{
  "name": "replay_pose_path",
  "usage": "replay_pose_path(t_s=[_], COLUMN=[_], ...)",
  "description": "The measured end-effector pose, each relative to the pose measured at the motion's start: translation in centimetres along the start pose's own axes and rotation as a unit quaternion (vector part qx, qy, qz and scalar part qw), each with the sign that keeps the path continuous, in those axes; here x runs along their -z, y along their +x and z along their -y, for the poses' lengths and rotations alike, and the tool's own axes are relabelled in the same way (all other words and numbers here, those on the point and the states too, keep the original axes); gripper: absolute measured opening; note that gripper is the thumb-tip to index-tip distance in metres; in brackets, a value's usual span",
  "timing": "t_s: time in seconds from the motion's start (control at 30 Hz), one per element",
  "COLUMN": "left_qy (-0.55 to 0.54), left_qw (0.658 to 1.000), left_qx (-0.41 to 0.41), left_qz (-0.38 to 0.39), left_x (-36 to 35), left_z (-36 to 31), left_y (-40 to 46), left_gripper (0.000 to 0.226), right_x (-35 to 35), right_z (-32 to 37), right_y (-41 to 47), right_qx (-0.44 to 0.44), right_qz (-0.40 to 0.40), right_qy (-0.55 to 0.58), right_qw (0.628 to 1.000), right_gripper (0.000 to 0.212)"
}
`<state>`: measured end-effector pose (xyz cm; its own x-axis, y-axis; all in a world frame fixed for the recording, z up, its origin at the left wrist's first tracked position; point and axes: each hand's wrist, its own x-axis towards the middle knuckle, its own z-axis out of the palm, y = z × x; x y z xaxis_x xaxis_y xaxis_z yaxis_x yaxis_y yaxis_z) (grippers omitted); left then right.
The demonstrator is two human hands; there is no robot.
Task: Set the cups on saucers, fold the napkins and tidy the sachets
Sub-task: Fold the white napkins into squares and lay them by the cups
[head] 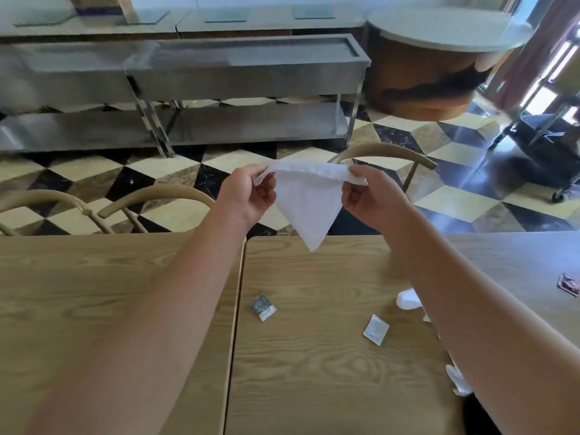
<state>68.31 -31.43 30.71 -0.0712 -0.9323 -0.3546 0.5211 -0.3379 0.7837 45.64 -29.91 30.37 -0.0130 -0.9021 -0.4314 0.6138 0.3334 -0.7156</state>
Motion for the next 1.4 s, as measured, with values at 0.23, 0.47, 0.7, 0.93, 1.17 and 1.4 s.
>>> replay_pose_path(t_s=[0.23, 0.47, 0.7, 0.93, 1.17, 1.4], left_qy=[0.119, 0.171, 0.253, 0.229, 0.113, 0.256], left_qw=[0.991, 0.947, 0.873, 0.916, 0.956, 0.938], left_qx=[0.04, 0.244, 0.393, 0.293, 0.233, 0.194], left_qz=[-0.05, -0.121, -0.142, -0.15, -0.136, -0.13], left_x=[6.6, 16.1, 21.7, 21.6, 18.1, 17.2], left_z=[10.0, 24.5, 31.1, 29.9, 26.7, 24.5], left_y=[-5.9, -15.2, -21.4, -19.3, -15.6, -9.4], left_gripper=[0.009, 0.01, 0.023, 0.028, 0.024, 0.013], right_x=[8.5, 19.9, 24.7, 22.6, 20.6, 20.2], right_z=[-8.7, -22.5, -29.4, -28.1, -24.4, -21.4], right_y=[-4.0, -11.8, -17.6, -16.5, -12.5, -6.6], right_qx=[-0.05, -0.227, -0.349, -0.242, -0.205, -0.163], right_qz=[-0.077, -0.154, -0.201, -0.172, -0.135, -0.086], right_qy=[-0.079, -0.229, -0.246, -0.232, -0.115, -0.227], right_qw=[0.993, 0.934, 0.882, 0.926, 0.963, 0.956], right_gripper=[0.003, 0.008, 0.009, 0.025, 0.023, 0.016])
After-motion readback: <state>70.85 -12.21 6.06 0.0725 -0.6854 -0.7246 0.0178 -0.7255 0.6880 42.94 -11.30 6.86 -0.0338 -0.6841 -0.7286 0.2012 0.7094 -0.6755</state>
